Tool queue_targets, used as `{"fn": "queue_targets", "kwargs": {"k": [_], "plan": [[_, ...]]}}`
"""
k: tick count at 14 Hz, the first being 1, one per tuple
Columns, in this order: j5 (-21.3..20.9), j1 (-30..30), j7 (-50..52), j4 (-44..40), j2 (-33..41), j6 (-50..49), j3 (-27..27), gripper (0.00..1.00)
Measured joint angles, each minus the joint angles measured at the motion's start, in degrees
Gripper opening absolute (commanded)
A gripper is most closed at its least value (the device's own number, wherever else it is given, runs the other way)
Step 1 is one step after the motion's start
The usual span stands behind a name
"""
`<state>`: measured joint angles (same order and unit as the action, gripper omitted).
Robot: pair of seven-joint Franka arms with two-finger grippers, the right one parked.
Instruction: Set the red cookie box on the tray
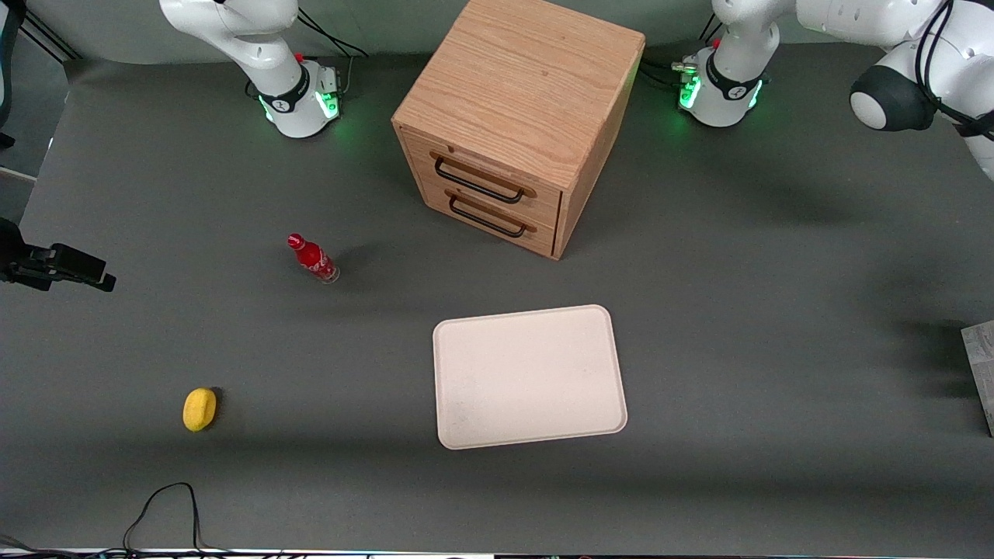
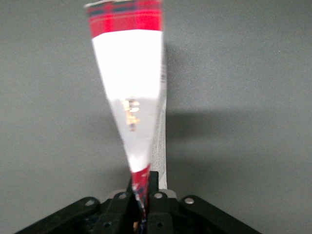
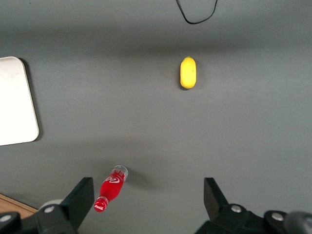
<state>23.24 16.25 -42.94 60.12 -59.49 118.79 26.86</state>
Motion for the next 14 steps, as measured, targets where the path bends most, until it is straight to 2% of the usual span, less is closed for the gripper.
{"fn": "queue_targets", "kwargs": {"k": [4, 6, 9, 11, 14], "plan": [[-0.2, -1.0, -0.3, -0.2, 1.3, -0.2, 0.0, 0.00], [-2.4, -3.2, -0.3, 0.4, 5.1, -1.9, 0.0, 0.00], [-5.2, -7.3, 0.8, 1.5, 14.1, -12.1, -1.2, 0.00], [-7.9, -9.9, 7.0, 4.2, 21.0, -17.3, -5.2, 0.00], [-11.3, -12.7, 22.6, 10.5, 30.1, -20.4, -14.6, 0.00]]}}
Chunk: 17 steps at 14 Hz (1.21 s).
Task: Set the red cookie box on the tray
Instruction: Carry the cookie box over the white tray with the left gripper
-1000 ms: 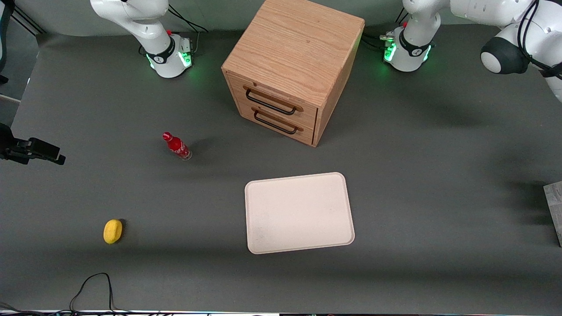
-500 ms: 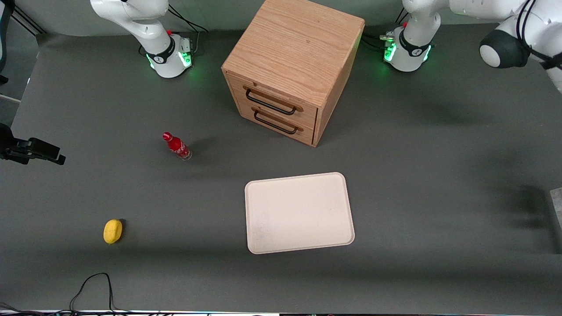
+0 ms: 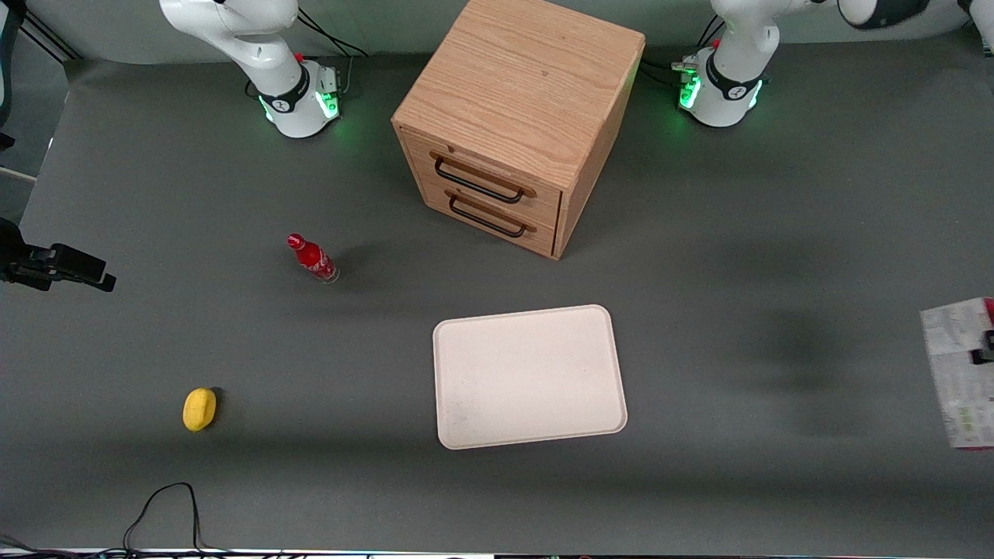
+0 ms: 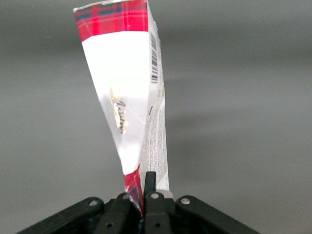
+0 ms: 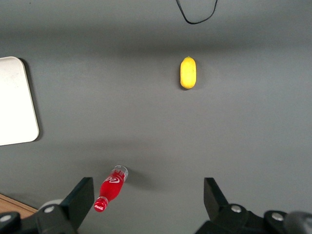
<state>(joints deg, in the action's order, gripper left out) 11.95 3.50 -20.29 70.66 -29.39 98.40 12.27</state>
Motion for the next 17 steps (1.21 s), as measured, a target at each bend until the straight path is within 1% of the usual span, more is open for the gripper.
{"fn": "queue_targets", "kwargs": {"k": [3, 5, 7, 8, 10, 12, 14, 17], "plan": [[-4.9, -3.7, 17.2, 3.8, 4.6, 0.0, -9.2, 0.00], [-9.8, -5.8, 29.2, 4.9, 5.2, 0.7, -16.2, 0.00], [-14.4, -8.0, 39.9, 7.1, 5.0, 4.6, -22.4, 0.00], [-15.5, -9.1, 44.1, 8.7, 4.6, 7.3, -24.6, 0.00], [-18.0, -12.0, 47.9, 11.0, 2.2, 12.3, -26.7, 0.00], [-20.8, -15.3, 49.6, 11.7, -2.2, 15.9, -27.0, 0.00], [-21.6, -17.8, 52.2, 11.7, -6.3, 18.7, -27.0, 0.00], [-23.2, -20.8, 55.2, 11.6, -10.7, 19.9, -27.1, 0.00]]}}
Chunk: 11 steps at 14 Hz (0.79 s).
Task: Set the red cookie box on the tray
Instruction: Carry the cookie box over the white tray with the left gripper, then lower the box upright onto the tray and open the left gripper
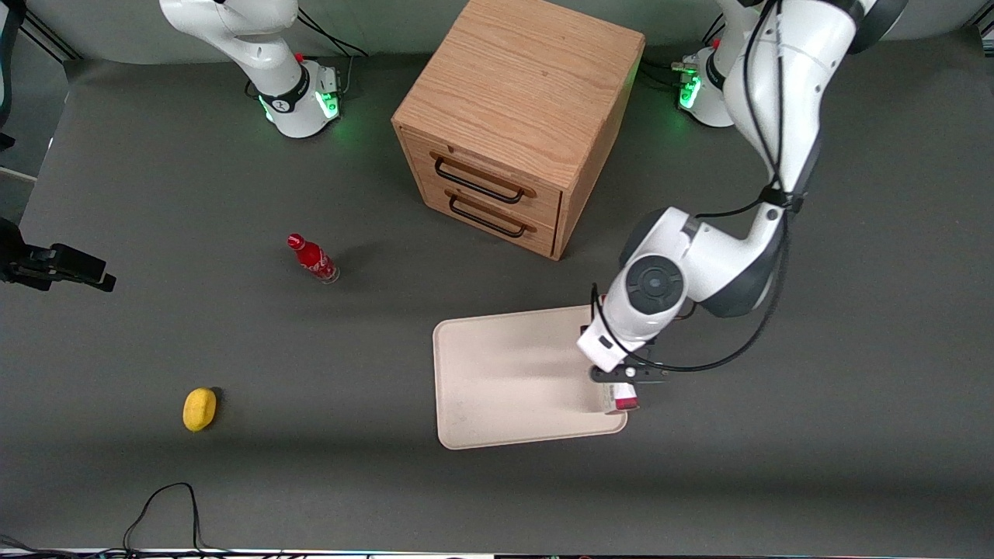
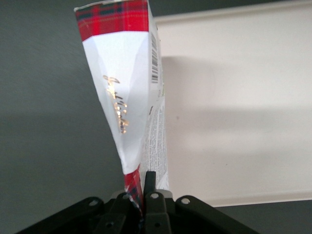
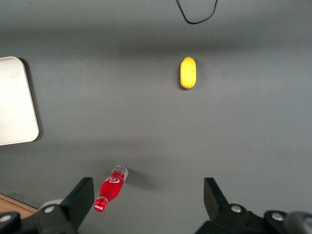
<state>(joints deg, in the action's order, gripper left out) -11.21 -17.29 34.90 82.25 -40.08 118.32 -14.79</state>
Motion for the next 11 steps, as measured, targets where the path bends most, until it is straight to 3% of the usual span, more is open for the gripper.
{"fn": "queue_targets", "kwargs": {"k": [3, 4, 5, 6, 11], "plan": [[-1.0, -0.9, 1.9, -0.1, -2.2, 2.2, 0.0, 0.00], [-1.0, -0.9, 2.1, -0.1, -2.6, 2.8, 0.0, 0.09], [-1.0, -0.9, 2.3, -0.1, -2.8, 3.2, 0.0, 0.67], [-1.1, -0.9, 2.4, -0.1, -2.9, 3.8, 0.0, 1.00], [-2.0, -0.9, 2.5, -1.0, -2.7, 5.2, 0.7, 1.00]]}}
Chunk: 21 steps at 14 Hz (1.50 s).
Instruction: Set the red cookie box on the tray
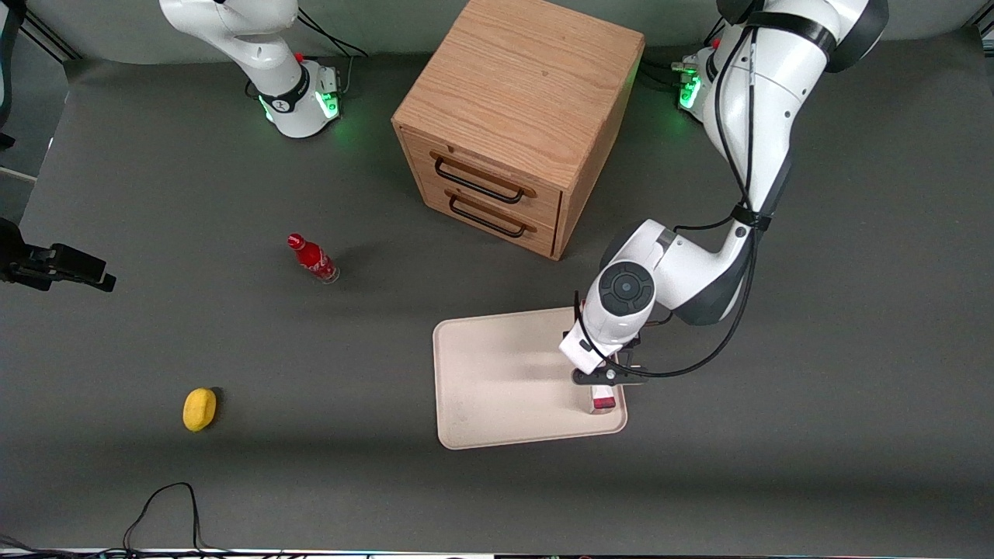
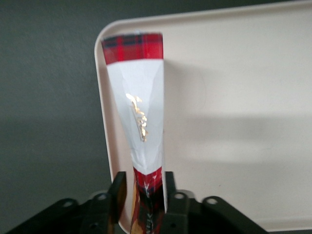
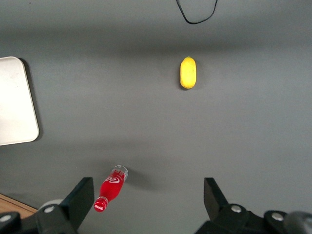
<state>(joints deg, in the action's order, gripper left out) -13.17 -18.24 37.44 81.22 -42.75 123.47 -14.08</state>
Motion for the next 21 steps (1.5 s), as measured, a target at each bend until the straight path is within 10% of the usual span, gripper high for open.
{"fn": "queue_targets", "kwargs": {"k": [10, 21], "plan": [[9.6, 7.3, -19.9, -1.8, 18.8, -18.5, 13.8, 1.00], [13.2, 16.1, -36.7, 16.0, 49.2, -29.1, 15.3, 1.00]]}}
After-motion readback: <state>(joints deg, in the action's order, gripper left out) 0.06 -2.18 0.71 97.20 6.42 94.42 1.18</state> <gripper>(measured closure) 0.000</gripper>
